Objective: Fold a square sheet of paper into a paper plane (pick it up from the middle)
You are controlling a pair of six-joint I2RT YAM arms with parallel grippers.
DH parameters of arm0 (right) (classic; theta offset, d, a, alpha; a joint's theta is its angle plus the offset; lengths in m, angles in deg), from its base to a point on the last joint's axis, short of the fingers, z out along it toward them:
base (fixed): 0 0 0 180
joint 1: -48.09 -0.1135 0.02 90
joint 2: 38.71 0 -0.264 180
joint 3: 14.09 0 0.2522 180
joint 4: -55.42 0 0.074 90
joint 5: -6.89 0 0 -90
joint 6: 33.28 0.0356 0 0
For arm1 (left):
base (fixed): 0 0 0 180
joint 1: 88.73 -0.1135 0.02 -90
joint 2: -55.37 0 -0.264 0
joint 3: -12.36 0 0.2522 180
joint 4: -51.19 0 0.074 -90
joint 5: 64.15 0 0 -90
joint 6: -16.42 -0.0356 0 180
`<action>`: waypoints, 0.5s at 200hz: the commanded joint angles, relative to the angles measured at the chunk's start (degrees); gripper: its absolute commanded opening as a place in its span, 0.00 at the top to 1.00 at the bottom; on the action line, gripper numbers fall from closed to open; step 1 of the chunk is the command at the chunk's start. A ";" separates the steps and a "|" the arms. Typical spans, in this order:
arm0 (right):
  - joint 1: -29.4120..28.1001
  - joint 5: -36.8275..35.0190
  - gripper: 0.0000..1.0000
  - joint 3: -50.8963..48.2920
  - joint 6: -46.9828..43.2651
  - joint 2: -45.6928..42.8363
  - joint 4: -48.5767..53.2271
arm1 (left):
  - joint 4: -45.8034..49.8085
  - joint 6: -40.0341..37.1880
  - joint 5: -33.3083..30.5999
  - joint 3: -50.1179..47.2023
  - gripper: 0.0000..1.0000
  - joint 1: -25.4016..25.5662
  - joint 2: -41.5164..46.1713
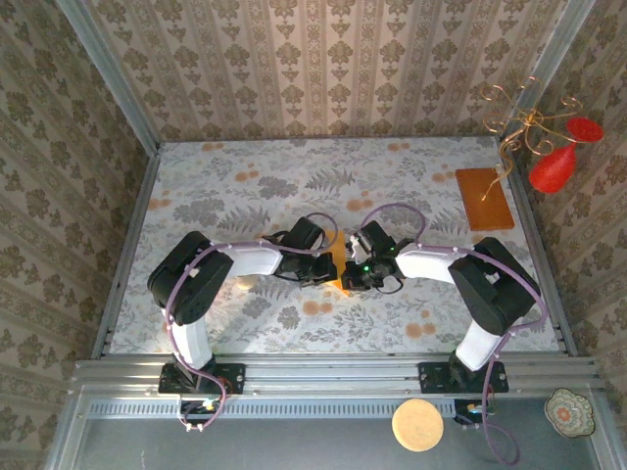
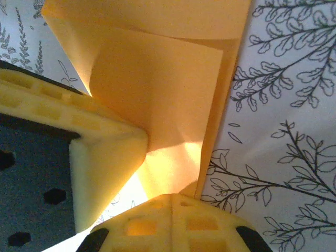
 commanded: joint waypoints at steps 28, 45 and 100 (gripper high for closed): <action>0.49 -9.23 1.00 -2.69 -1.38 5.74 9.76 | 3.54 -5.14 -3.14 0.75 0.92 -3.72 -1.34; 0.77 -9.43 1.00 -3.05 -1.49 5.85 9.81 | 4.28 -7.12 -3.63 1.04 0.92 -5.21 -1.42; 1.30 -9.23 1.00 -3.93 -1.26 5.58 9.30 | 4.13 -11.57 -3.39 0.98 0.92 -12.56 -1.77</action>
